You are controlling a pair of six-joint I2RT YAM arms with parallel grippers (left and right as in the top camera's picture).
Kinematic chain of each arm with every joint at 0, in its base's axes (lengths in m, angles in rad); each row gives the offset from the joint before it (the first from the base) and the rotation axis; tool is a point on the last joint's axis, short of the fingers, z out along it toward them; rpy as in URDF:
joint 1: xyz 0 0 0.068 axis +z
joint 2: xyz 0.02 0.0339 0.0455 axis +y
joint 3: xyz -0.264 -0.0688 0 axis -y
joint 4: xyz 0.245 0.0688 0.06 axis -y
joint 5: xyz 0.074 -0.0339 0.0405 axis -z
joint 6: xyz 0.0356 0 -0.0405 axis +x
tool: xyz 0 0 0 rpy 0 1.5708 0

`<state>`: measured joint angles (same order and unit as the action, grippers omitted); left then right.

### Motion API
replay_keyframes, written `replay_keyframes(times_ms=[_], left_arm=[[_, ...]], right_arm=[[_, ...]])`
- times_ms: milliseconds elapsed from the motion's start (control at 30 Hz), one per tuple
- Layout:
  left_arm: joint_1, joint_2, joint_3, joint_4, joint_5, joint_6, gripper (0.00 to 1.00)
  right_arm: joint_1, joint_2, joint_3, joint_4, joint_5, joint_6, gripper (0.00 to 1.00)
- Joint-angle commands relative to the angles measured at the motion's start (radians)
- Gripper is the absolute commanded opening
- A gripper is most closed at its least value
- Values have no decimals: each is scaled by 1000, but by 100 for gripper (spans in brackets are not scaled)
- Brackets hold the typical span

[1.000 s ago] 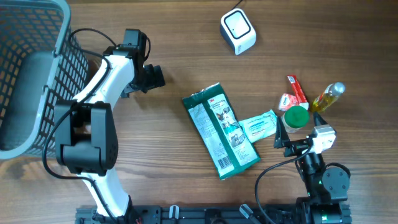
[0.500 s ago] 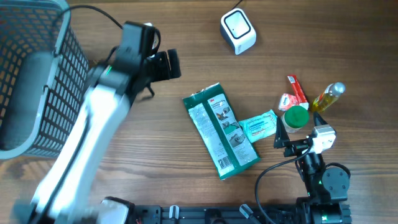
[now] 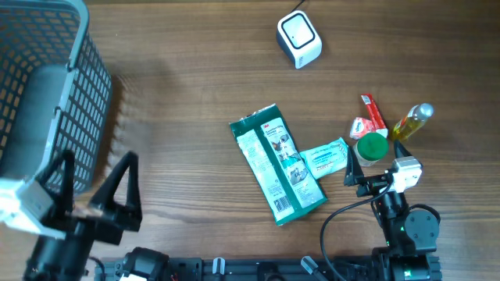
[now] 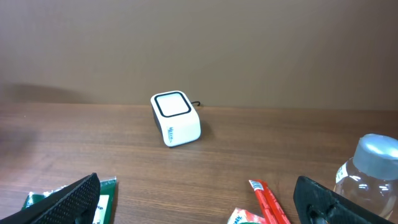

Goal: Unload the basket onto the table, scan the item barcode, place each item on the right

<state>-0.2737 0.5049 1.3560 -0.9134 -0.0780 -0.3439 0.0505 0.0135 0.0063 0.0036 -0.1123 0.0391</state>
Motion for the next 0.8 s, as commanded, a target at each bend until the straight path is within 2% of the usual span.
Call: replay_keyframes(times_ms=[0,200,267,333,433,567,600,667,767], left_arm=[[115,-133,-153,-5,58,-5,100],[206,-348,-412,-26,59,-5,100],[224,-409,-499,26,59,-9,100],[241,-483,-616,150,74,-8,100],[246,-497,-725,357,101,-8,100],[246,-500,-907,848,152,0,100],[246,-500,-981,1036,167,0,100],[246,-500,-1099,1306,191,0,100],[246,-500,-1221,1508,201,0,100]], right_arm=[[-4,-9,-1,4,-18,-11,100],[-4,-9,-1,4,-18,-11,100],[-4,-9,-1,4,-18,-11,100],[-4,-9,-1,4,-18,-11,100],[-4,-9,-1,4,-18,-11,100],[-4,-9,-1,4,-18,-11,100],[-4,-9,-1,4,-18,-11,100],[-4,-9,-1,4,-18,-11,100],[-4,-9,-1,4,-18,-11,100]])
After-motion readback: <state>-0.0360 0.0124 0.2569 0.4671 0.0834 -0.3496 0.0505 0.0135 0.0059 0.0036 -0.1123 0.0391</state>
